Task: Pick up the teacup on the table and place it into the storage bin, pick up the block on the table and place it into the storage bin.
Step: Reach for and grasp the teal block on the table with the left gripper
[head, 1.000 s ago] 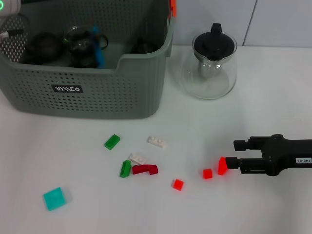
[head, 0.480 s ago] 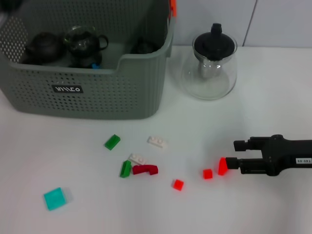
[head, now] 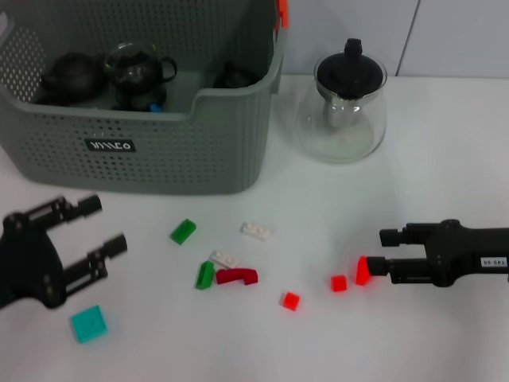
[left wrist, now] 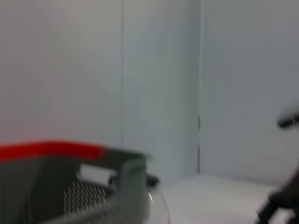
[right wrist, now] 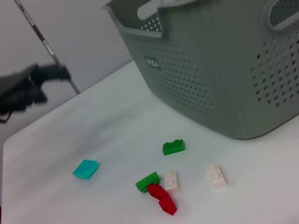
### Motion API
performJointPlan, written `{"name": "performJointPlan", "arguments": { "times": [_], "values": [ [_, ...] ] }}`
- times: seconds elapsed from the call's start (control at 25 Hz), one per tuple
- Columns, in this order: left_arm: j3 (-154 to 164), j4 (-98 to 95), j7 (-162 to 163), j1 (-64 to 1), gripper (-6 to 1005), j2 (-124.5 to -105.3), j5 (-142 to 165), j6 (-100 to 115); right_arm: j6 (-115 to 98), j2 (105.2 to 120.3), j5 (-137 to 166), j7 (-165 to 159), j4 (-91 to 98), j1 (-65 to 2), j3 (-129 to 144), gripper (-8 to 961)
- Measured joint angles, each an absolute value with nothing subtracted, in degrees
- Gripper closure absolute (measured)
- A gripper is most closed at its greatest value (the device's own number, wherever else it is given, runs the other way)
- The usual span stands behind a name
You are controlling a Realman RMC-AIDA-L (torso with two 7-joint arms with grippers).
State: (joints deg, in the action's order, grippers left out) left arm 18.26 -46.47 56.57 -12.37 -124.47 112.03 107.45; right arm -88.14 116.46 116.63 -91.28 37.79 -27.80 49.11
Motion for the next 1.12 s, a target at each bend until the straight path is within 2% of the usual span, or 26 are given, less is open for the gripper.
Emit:
{"name": "performJointPlan", "arguments": {
  "times": [0.36, 1.12],
  "values": [
    [15.2, -42.8, 49.3, -10.6, 391, -124.59, 125.6, 104.3, -87.8, 116.46, 116.6, -91.3, 37.2, -27.9, 49.1, 216],
    [8.8, -36.7, 40.0, -9.1, 377, -124.52, 127.8, 94.3, -87.1, 116.46, 116.6, -91.2, 36.3, -27.9, 49.3, 217]
  ]
}}
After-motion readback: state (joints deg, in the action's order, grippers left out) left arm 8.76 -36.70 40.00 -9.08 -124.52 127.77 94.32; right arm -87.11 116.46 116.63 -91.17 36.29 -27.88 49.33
